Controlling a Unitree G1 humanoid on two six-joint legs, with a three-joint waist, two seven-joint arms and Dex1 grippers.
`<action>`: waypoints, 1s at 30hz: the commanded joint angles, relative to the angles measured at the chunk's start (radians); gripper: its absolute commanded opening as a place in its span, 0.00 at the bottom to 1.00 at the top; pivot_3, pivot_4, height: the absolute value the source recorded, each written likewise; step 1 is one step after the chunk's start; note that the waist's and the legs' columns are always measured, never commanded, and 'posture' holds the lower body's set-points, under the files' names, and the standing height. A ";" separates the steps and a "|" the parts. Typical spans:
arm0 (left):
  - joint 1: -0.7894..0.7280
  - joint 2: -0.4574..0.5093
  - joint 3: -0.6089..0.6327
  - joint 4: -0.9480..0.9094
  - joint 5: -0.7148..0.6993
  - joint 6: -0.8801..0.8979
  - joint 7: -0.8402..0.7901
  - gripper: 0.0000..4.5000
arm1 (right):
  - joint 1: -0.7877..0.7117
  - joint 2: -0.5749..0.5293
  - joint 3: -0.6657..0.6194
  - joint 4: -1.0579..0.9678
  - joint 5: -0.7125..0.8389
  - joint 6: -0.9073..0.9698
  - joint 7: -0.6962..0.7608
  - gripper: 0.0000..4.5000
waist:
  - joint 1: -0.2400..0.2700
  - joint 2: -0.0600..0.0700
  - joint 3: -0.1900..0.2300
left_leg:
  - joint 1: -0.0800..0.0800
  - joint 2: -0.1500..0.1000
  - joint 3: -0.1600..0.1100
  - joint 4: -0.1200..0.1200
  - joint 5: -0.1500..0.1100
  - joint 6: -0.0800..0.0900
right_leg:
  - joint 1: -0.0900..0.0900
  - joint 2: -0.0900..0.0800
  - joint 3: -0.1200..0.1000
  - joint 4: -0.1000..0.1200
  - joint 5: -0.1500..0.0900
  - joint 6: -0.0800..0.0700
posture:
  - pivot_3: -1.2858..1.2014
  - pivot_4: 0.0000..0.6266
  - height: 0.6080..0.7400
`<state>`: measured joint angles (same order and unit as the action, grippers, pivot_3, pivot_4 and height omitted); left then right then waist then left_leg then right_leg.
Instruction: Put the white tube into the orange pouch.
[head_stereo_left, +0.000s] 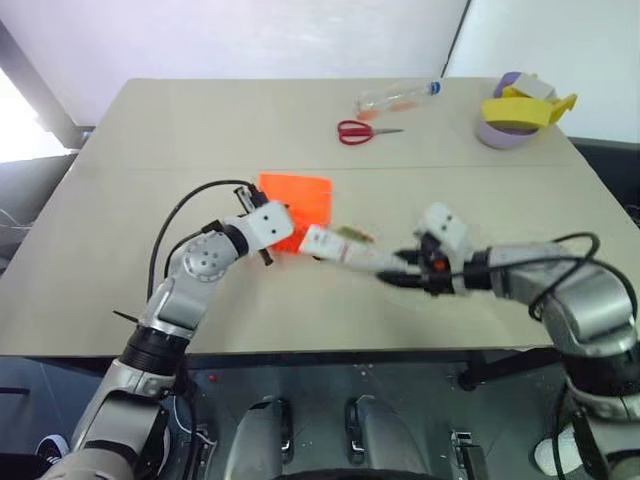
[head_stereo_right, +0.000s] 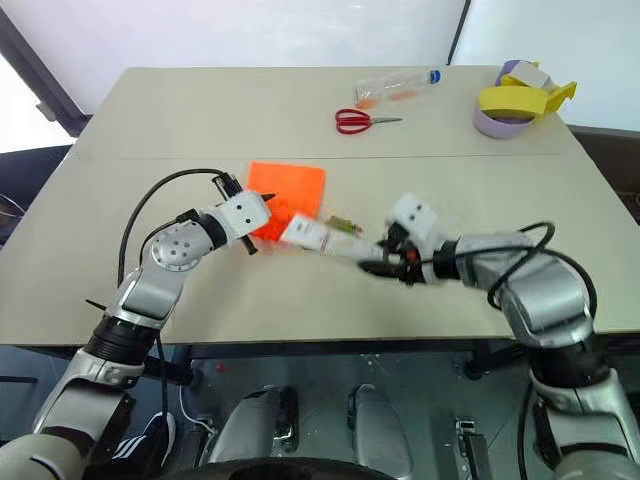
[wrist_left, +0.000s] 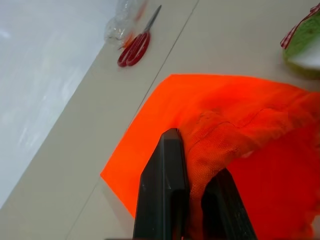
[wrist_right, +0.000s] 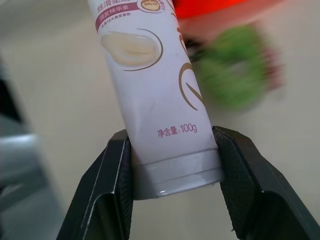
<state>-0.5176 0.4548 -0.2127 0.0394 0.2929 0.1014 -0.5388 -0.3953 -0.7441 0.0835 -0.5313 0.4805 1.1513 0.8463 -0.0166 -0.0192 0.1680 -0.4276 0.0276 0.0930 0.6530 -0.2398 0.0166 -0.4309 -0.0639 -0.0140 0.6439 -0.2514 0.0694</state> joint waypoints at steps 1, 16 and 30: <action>-0.002 0.021 0.021 -0.054 -0.021 -0.008 -0.018 0.00 | -0.010 0.079 0.039 -0.020 -0.005 0.012 -0.096 0.40 | -0.003 -0.001 0.000 | 0.001 0.000 0.000 0.000 0.000 0.000 | 0.000 0.000 0.000 0.000 -0.001 -0.002 | 0.52 0.24 1.00; 0.032 0.044 0.013 -0.095 -0.027 -0.013 -0.033 0.00 | -0.113 0.345 0.034 0.164 -0.082 0.100 -0.407 0.40 | 0.004 -0.001 0.000 | 0.000 0.000 0.001 -0.001 0.000 0.000 | -0.001 -0.002 0.000 -0.001 0.001 -0.005 | 0.52 0.24 1.00; 0.045 0.005 0.002 -0.143 -0.058 0.019 -0.068 0.00 | -0.170 0.632 -0.039 0.155 -0.105 0.265 -0.621 0.40 | 0.002 -0.001 0.000 | 0.000 0.001 0.002 -0.002 0.000 -0.001 | -0.003 -0.001 0.000 0.002 0.001 -0.004 | 0.52 0.24 1.00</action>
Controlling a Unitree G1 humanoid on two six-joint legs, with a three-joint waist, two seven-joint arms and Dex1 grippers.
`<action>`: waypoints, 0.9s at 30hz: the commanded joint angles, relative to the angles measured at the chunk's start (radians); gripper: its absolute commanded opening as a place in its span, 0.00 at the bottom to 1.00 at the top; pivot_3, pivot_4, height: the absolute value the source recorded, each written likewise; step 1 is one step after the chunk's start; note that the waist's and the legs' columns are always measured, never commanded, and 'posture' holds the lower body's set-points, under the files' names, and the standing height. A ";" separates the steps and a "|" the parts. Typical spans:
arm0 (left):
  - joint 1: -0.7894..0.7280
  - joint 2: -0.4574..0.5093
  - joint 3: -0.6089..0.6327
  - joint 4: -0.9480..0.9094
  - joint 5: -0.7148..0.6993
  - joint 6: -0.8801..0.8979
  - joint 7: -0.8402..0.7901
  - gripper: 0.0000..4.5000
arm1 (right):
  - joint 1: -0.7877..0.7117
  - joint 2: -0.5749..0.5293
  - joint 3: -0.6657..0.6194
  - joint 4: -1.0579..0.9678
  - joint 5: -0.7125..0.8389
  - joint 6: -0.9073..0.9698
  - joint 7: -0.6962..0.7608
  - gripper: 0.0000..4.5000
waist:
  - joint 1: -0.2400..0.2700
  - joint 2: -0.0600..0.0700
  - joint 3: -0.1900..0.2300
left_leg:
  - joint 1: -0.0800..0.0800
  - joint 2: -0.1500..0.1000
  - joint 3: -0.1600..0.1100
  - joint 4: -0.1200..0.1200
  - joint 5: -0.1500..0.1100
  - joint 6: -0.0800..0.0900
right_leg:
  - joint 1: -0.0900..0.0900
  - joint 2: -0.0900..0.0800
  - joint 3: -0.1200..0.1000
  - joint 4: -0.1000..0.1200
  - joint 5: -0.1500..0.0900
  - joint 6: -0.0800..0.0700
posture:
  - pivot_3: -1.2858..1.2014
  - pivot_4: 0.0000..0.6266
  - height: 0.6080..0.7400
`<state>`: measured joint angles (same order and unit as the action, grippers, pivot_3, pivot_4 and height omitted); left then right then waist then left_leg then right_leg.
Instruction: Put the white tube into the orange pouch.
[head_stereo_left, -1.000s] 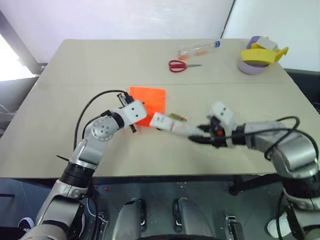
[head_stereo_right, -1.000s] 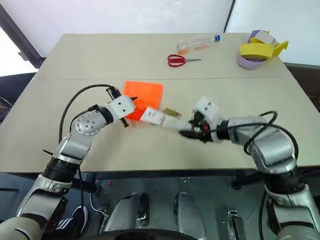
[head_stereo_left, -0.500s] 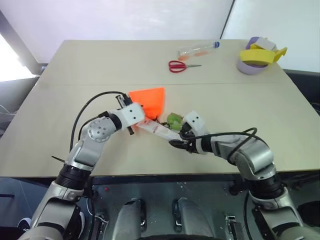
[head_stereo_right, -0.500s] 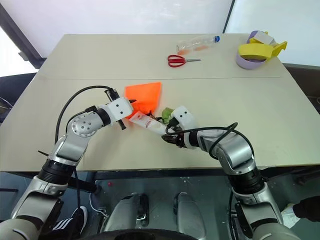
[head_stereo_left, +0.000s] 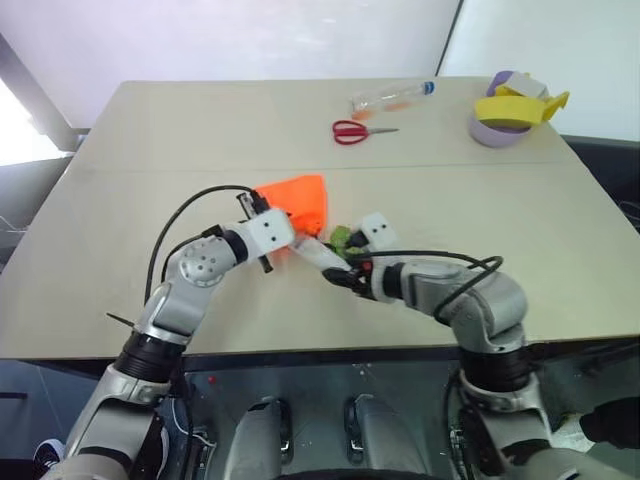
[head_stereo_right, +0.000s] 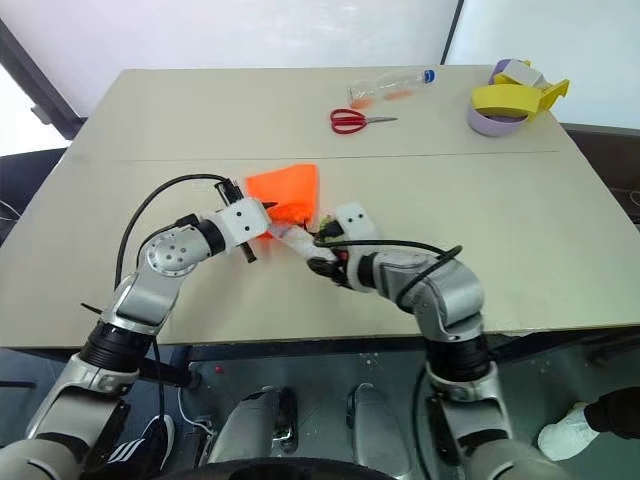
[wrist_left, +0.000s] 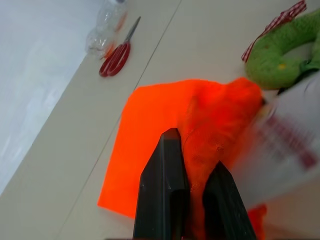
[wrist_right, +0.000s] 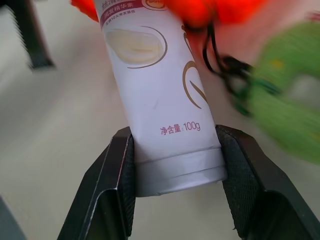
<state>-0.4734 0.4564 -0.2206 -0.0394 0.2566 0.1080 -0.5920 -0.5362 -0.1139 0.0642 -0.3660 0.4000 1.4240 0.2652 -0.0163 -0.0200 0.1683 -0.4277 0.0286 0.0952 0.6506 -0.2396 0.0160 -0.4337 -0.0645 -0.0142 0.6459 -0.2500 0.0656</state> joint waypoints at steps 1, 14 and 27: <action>0.006 0.005 0.008 -0.070 -0.022 0.019 -0.020 0.00 | -0.031 0.003 -0.021 -0.009 -0.026 -0.004 -0.045 0.40 | 0.003 0.000 0.000 | 0.000 0.000 0.000 0.000 0.000 0.000 | 0.000 0.000 0.000 0.000 0.000 0.000 | 0.52 0.24 1.00; 0.022 0.009 0.001 -0.109 -0.024 0.036 -0.027 0.00 | -0.047 -0.050 -0.011 -0.015 -0.060 0.026 -0.082 0.40 | 0.001 0.000 0.000 | 0.000 0.002 0.003 0.001 0.000 0.000 | 0.000 0.002 0.000 -0.001 0.001 0.003 | 0.52 0.24 1.00; 0.027 -0.023 -0.005 -0.086 -0.036 0.019 -0.023 0.00 | -0.140 0.048 0.059 0.181 -0.105 -0.118 -0.097 0.40 | -0.004 0.000 0.000 | 0.001 0.003 0.005 0.001 0.000 0.000 | -0.001 0.003 0.000 0.000 0.001 0.003 | 0.52 0.24 1.00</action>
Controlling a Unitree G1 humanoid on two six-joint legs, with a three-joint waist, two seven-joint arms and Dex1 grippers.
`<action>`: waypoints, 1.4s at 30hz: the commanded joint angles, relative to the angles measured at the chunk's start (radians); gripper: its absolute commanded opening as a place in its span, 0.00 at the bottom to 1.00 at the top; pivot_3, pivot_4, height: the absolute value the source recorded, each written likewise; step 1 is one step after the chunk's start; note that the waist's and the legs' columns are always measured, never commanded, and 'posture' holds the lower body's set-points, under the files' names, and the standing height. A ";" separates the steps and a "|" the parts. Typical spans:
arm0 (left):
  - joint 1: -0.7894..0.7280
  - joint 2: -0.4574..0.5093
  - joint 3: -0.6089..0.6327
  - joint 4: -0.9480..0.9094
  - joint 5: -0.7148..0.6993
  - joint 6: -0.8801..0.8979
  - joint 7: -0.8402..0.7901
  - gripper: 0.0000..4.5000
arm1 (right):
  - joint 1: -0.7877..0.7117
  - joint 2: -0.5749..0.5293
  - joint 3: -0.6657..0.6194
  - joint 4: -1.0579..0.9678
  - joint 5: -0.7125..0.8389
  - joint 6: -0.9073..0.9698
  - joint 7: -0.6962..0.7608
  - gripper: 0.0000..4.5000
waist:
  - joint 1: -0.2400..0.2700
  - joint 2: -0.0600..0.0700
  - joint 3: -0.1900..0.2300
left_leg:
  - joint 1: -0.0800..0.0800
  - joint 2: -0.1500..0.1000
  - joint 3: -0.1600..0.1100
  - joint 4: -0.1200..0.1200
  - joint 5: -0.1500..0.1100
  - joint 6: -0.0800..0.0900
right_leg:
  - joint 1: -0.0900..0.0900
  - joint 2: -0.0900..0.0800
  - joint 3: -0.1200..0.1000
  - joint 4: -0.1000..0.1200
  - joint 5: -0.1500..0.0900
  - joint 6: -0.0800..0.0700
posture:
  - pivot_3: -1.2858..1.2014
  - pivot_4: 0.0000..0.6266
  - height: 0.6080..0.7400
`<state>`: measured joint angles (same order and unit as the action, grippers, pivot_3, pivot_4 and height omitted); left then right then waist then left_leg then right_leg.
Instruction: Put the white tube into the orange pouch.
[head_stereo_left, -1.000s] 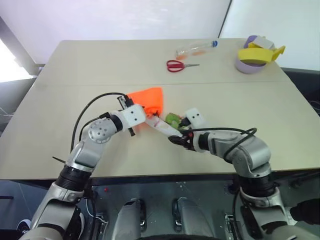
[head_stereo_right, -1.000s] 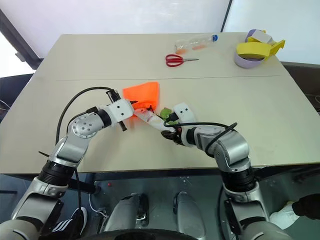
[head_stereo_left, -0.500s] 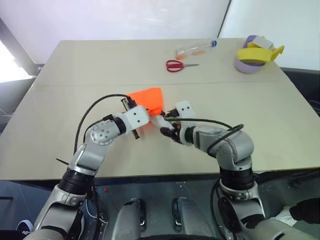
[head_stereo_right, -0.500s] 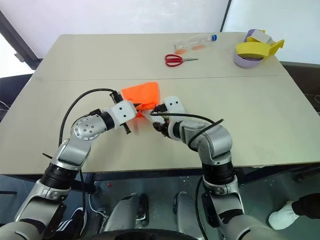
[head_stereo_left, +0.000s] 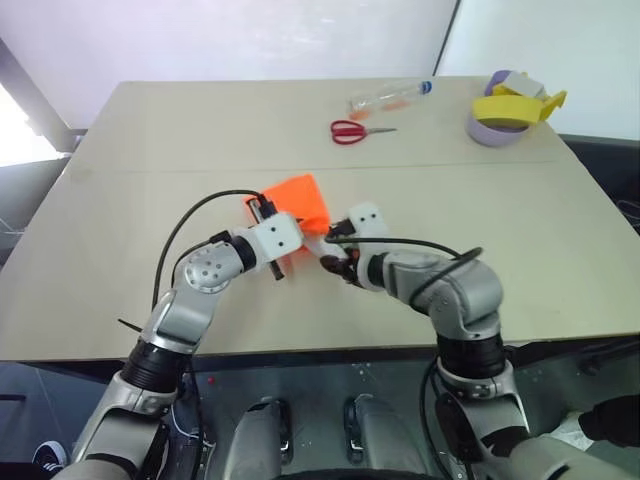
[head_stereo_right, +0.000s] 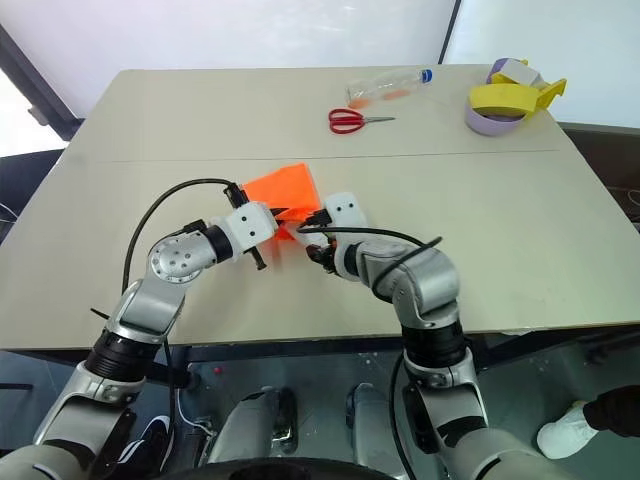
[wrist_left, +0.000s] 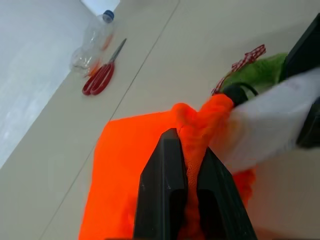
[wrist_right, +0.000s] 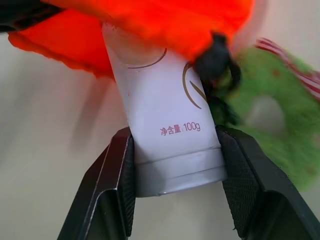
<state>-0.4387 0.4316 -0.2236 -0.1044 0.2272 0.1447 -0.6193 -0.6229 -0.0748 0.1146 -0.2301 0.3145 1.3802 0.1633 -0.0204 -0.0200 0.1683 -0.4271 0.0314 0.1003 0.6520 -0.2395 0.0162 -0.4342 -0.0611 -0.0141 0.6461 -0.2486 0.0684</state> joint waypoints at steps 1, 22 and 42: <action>-0.008 0.001 0.000 -0.022 -0.008 -0.017 0.004 0.00 | -0.062 0.010 0.010 0.065 -0.024 -0.088 0.005 0.40 | 0.000 0.000 0.000 | 0.000 0.000 0.000 0.000 0.000 0.000 | 0.000 0.000 0.000 0.000 0.000 0.000 | 0.52 0.24 1.00; -0.005 -0.029 -0.013 -0.039 -0.007 -0.015 0.005 0.00 | -0.216 0.192 -0.081 0.328 -0.061 -0.166 -0.096 0.40 | -0.001 0.000 0.000 | -0.001 0.000 0.002 -0.001 0.000 0.000 | -0.001 0.000 0.000 -0.001 0.000 0.001 | 0.52 0.24 1.00; 0.013 -0.018 -0.011 -0.041 -0.003 -0.012 0.017 0.00 | -0.226 0.208 -0.071 0.318 -0.025 -0.203 -0.034 0.99 | -0.003 0.000 0.000 | -0.001 0.000 0.002 -0.001 0.000 0.000 | -0.001 -0.001 0.000 -0.001 0.000 0.001 | 0.52 0.24 1.00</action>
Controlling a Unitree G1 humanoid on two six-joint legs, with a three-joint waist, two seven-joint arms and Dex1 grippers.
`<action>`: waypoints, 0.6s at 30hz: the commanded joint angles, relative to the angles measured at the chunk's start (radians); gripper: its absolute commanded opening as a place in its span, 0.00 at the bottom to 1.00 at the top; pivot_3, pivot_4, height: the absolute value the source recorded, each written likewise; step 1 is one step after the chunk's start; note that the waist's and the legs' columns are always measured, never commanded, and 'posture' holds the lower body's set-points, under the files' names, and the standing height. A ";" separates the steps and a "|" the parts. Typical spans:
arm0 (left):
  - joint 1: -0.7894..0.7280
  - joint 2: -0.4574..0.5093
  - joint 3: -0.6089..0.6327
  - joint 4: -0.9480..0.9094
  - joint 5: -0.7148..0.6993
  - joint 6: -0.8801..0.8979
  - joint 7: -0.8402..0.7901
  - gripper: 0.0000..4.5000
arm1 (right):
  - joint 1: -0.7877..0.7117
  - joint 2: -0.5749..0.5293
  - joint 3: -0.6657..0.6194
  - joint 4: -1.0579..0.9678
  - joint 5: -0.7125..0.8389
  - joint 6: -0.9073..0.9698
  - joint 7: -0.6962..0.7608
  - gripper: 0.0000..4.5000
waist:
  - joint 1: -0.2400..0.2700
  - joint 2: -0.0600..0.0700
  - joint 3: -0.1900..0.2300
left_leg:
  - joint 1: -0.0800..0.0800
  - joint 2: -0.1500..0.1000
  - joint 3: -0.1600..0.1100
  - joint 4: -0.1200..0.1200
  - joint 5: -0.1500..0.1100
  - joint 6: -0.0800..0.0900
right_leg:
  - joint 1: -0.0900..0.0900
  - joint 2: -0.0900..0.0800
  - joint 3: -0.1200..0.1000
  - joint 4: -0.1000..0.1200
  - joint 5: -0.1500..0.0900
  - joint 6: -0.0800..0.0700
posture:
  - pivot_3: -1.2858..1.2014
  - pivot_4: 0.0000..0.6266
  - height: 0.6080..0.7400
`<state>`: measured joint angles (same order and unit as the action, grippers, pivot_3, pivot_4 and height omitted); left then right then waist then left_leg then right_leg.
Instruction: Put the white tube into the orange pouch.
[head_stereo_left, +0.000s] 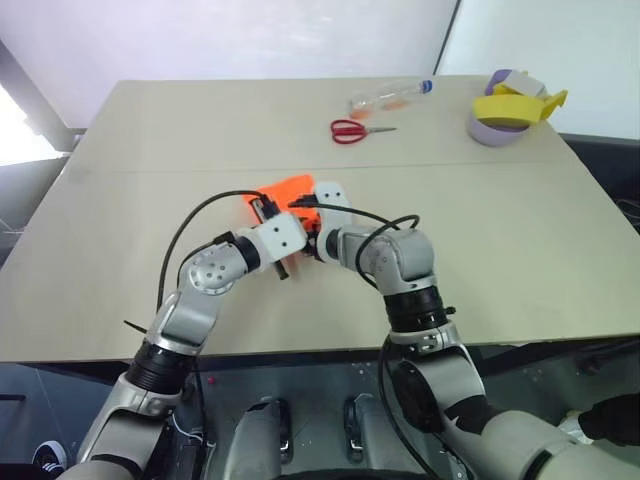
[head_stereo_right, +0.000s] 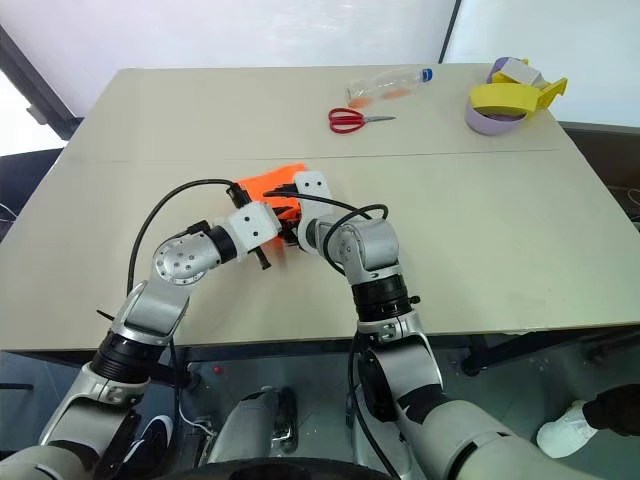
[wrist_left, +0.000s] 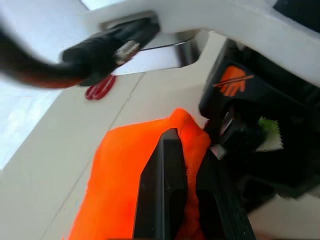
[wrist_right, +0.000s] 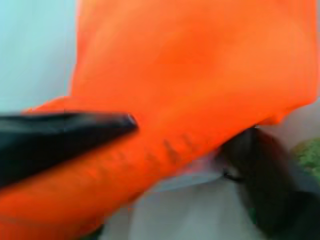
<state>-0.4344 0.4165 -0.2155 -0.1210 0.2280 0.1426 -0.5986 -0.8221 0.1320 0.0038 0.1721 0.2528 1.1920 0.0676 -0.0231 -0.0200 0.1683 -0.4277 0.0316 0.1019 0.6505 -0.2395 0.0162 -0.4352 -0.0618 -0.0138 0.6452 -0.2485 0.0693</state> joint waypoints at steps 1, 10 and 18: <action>0.008 -0.001 -0.018 -0.022 -0.004 -0.011 -0.003 0.00 | -0.023 -0.006 0.046 -0.101 0.045 -0.006 0.079 0.99 | 0.000 0.000 0.000 | 0.000 0.000 0.000 0.000 0.000 0.000 | 0.000 0.000 0.000 0.000 0.000 0.000 | 0.52 0.24 1.00; 0.022 0.012 -0.018 -0.012 0.002 -0.024 -0.003 0.00 | 0.072 -0.129 0.112 -0.356 0.132 0.140 0.217 0.99 | 0.002 0.000 0.000 | -0.001 0.000 0.000 0.000 0.000 0.000 | 0.000 0.000 0.001 -0.001 0.000 0.000 | 0.52 0.24 1.00; 0.043 0.021 -0.018 -0.011 -0.004 -0.030 -0.003 0.00 | 0.083 -0.219 0.096 -0.475 0.233 0.188 0.332 0.99 | 0.003 0.000 0.000 | 0.000 0.000 0.000 -0.001 0.000 0.000 | -0.001 0.000 0.001 -0.001 0.000 0.000 | 0.52 0.24 1.00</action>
<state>-0.4089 0.4260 -0.2428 -0.1698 0.2191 0.0941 -0.6061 -0.7133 -0.0931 0.0871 -0.1776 0.4161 1.4054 0.3391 -0.0203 -0.0200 0.1683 -0.4281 0.0318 0.1017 0.6499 -0.2395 0.0161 -0.4359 -0.0623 -0.0131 0.6443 -0.2486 0.0689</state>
